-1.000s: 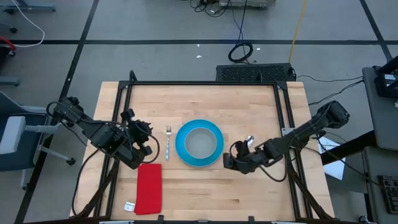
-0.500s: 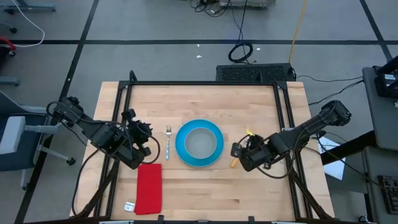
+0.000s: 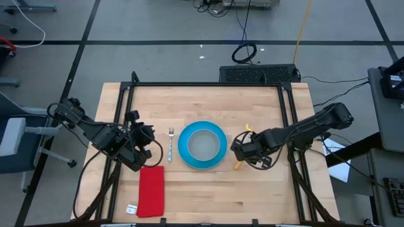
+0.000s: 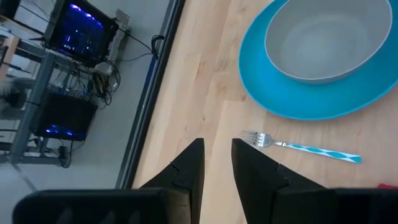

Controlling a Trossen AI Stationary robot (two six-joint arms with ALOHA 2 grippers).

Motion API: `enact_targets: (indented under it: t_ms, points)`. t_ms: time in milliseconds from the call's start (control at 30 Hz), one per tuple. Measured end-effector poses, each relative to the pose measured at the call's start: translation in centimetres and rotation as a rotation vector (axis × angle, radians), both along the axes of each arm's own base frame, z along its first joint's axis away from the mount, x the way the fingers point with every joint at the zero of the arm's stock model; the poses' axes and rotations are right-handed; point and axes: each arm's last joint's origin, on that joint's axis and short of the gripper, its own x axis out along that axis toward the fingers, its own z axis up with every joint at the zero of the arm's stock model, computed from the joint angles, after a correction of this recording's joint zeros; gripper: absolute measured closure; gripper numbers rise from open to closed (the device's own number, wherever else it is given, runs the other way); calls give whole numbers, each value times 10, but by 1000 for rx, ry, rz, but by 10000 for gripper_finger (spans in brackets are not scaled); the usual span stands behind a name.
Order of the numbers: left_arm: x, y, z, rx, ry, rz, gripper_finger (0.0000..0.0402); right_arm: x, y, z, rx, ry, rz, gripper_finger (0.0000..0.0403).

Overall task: Set table place
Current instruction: Put the orange spoon into the gray bowl

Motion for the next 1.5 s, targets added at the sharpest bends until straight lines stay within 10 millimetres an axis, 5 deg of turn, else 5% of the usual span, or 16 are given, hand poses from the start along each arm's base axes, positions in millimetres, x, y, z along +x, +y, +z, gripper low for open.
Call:
enact_targets:
  t_ms: [367,800,1500]
  points:
    - [-12,8,10,-4,-26,-29,314,-2,-3,-39,27,-65,-6,355]
    - [-34,22,25,-31,-84,-55,314,-2,-5,-40,52,-54,-27,304]
    - [-33,22,24,5,-36,-113,314,4,-19,-59,43,65,-91,300]
